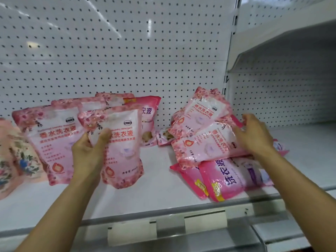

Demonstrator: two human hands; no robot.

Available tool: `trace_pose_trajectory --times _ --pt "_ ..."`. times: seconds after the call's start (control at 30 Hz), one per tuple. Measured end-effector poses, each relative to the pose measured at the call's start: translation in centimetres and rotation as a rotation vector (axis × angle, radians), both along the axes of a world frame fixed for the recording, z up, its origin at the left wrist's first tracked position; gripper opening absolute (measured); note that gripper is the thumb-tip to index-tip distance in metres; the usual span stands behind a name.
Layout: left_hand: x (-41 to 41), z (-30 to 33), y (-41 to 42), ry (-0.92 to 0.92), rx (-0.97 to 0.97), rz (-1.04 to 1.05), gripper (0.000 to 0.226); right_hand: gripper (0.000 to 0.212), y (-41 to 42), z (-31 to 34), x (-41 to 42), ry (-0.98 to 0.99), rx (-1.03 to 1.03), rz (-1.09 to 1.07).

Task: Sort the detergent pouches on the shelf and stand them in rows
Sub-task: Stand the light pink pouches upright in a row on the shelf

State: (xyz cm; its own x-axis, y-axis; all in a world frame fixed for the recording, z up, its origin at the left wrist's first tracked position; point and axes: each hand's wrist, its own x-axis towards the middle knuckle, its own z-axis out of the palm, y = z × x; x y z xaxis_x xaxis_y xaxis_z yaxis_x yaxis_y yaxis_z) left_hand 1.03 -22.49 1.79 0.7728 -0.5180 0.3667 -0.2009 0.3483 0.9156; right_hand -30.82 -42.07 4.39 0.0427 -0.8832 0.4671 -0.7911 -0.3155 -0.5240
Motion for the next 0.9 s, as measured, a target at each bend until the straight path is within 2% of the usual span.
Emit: trace_pose_trajectory --times 0.07,0.13,0.27,0.3,0.33,0.4,0.53,0.6,0.7,0.77,0.9 --pt "-0.3 -0.1 0.2 0.006 -0.025 0.023 0.013 0.021 -1.1 -0.6 -1.2 -0.122 0.305 0.096" --pt "-0.5 -0.2 0.4 0.007 -0.05 0.06 0.013 0.006 -1.4 -1.2 -1.6 -0.279 0.446 0.211" --pt "-1.4 -0.3 0.8 -0.008 -0.051 0.155 0.018 0.002 -0.3 -0.2 0.1 -0.484 0.273 0.398" --pt "-1.5 -0.3 1.0 -0.007 -0.057 0.173 0.021 0.007 0.2 0.5 1.1 -0.511 0.213 0.44" --pt "-1.8 -0.2 1.3 0.011 -0.07 0.187 0.027 0.015 0.9 1.3 2.1 -0.5 0.161 0.474" --pt "-2.3 0.0 1.9 0.041 -0.092 0.203 0.041 0.017 2.1 3.0 4.4 -0.404 0.061 0.546" --pt "-2.3 0.2 4.0 0.066 -0.15 0.252 0.021 0.016 4.5 6.1 8.7 -0.292 -0.029 0.686" --pt "-1.3 0.3 5.5 0.068 -0.176 0.313 0.02 0.009 5.5 7.2 10.8 -0.238 -0.019 0.787" --pt "0.5 0.7 7.8 0.024 -0.207 0.45 0.018 0.009 6.1 8.1 14.0 -0.141 -0.018 0.868" --pt "1.6 1.3 9.1 0.006 -0.235 0.534 0.028 0.01 6.6 8.5 16.2 -0.086 -0.035 0.912" --pt "3.4 1.9 10.5 0.011 -0.282 0.567 0.024 0.015 8.0 9.1 20.8 -0.049 -0.082 1.011"
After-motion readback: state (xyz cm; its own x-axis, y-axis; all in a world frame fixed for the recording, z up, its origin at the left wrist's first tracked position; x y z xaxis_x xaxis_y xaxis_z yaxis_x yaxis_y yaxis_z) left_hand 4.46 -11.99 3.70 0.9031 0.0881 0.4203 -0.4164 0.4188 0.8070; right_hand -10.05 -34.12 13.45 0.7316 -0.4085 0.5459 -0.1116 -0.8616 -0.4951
